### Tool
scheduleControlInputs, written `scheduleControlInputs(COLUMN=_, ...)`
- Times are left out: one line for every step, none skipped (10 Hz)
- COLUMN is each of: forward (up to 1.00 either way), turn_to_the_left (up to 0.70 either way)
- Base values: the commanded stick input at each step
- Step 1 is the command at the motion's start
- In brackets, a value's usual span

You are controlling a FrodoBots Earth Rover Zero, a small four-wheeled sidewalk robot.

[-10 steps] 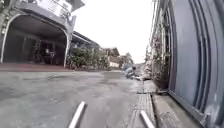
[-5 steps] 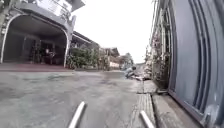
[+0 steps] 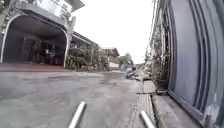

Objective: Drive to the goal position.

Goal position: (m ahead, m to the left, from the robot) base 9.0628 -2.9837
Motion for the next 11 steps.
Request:
scheduleControlInputs(forward=0.7, turn_to_the_left=0.0)
scheduleControlInputs(forward=0.7, turn_to_the_left=0.0)
scheduleControlInputs(forward=0.7, turn_to_the_left=0.0)
scheduleControlInputs(forward=0.7, turn_to_the_left=0.0)
scheduleControlInputs(forward=0.7, turn_to_the_left=0.0)
scheduleControlInputs(forward=0.7, turn_to_the_left=0.0)
scheduleControlInputs(forward=0.7, turn_to_the_left=0.0)
scheduleControlInputs(forward=0.7, turn_to_the_left=0.0)
scheduleControlInputs(forward=0.7, turn_to_the_left=0.0)
scheduleControlInputs(forward=0.7, turn_to_the_left=0.0)
scheduleControlInputs(forward=0.7, turn_to_the_left=0.0)
